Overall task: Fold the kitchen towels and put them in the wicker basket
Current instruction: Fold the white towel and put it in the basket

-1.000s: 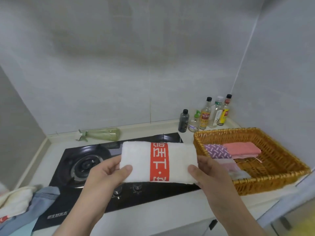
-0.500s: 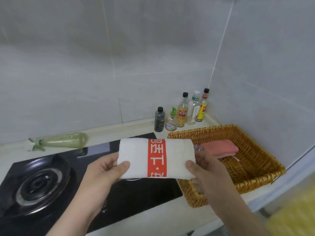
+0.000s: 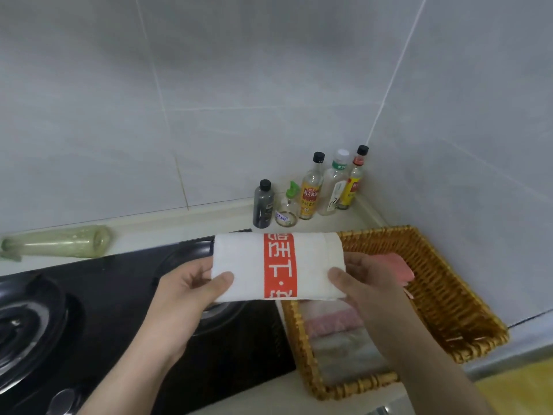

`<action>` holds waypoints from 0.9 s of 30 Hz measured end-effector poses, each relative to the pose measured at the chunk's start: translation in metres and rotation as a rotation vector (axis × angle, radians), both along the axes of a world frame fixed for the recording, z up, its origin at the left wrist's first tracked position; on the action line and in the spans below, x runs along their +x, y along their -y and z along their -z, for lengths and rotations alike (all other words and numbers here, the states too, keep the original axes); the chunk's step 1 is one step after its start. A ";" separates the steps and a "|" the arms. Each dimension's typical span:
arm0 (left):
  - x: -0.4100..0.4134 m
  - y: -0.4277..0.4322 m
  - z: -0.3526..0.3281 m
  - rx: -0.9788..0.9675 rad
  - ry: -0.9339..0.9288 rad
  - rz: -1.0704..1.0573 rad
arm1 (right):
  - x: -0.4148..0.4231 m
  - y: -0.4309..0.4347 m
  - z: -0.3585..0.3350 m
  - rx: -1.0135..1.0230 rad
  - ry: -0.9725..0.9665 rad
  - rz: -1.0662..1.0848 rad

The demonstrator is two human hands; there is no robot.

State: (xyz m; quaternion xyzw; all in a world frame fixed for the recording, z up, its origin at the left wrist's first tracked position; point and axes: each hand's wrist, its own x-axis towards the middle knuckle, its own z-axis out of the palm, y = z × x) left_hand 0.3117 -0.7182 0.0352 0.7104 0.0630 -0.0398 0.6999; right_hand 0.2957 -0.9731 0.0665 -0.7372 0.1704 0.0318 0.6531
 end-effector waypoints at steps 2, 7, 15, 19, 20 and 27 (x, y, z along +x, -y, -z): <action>0.005 0.007 0.002 0.012 -0.015 0.012 | 0.004 0.007 0.004 0.009 -0.016 0.011; 0.012 0.025 0.006 0.033 -0.039 0.026 | 0.011 0.026 0.012 0.004 -0.038 0.007; 0.012 0.075 0.015 0.103 -0.088 0.006 | 0.020 0.078 0.017 -0.066 -0.049 -0.036; 0.012 0.116 0.022 0.159 -0.147 0.014 | 0.023 0.118 0.024 -0.107 -0.073 -0.065; 0.012 0.127 0.023 0.182 -0.156 0.013 | 0.025 0.129 0.026 -0.117 -0.088 -0.076; 0.013 0.199 0.040 0.370 -0.206 0.014 | 0.040 0.193 0.050 -0.152 -0.192 -0.129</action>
